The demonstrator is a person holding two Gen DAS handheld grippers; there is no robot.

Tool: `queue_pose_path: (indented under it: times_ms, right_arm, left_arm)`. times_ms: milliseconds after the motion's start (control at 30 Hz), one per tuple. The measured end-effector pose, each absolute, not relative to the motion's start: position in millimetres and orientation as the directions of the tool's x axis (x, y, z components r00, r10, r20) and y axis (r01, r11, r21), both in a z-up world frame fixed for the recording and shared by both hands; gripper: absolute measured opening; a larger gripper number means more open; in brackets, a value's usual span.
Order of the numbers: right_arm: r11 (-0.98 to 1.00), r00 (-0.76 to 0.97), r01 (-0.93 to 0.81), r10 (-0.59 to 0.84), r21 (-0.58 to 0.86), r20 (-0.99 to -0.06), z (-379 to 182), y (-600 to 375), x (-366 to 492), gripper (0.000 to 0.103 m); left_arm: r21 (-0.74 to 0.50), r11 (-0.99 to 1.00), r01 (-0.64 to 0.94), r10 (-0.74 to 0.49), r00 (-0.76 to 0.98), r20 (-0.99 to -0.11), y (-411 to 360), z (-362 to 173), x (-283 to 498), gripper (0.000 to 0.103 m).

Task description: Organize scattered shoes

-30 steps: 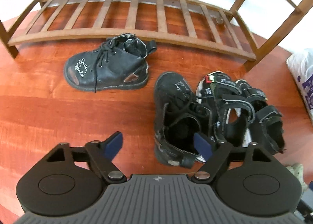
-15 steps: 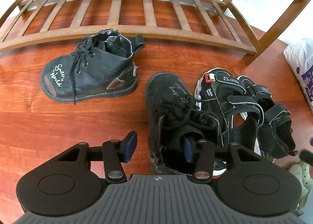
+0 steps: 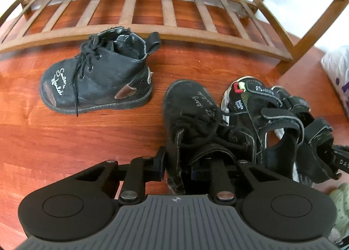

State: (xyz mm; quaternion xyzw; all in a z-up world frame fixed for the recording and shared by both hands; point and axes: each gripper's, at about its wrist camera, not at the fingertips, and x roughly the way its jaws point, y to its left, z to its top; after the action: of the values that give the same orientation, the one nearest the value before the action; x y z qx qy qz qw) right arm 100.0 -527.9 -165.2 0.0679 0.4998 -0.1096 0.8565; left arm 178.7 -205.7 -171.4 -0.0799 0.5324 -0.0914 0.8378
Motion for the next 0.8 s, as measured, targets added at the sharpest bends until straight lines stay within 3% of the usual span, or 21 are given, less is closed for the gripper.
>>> queue_pose_path:
  times_ms: [367, 800]
  right_arm:
    - [0.93, 0.567, 0.359, -0.154, 0.075, -0.81, -123, -535, 70, 0.011]
    - [0.933, 0.617, 0.328, -0.091, 0.15, -0.782, -88, -465, 36, 0.012]
  left_arm:
    - [-0.273, 0.959, 0.07, -0.274, 0.469, -0.84, -192, -140, 162, 0.017]
    - [-0.353, 0.933, 0.067, -0.329, 0.551, -0.767, -144, -91, 122, 0.017]
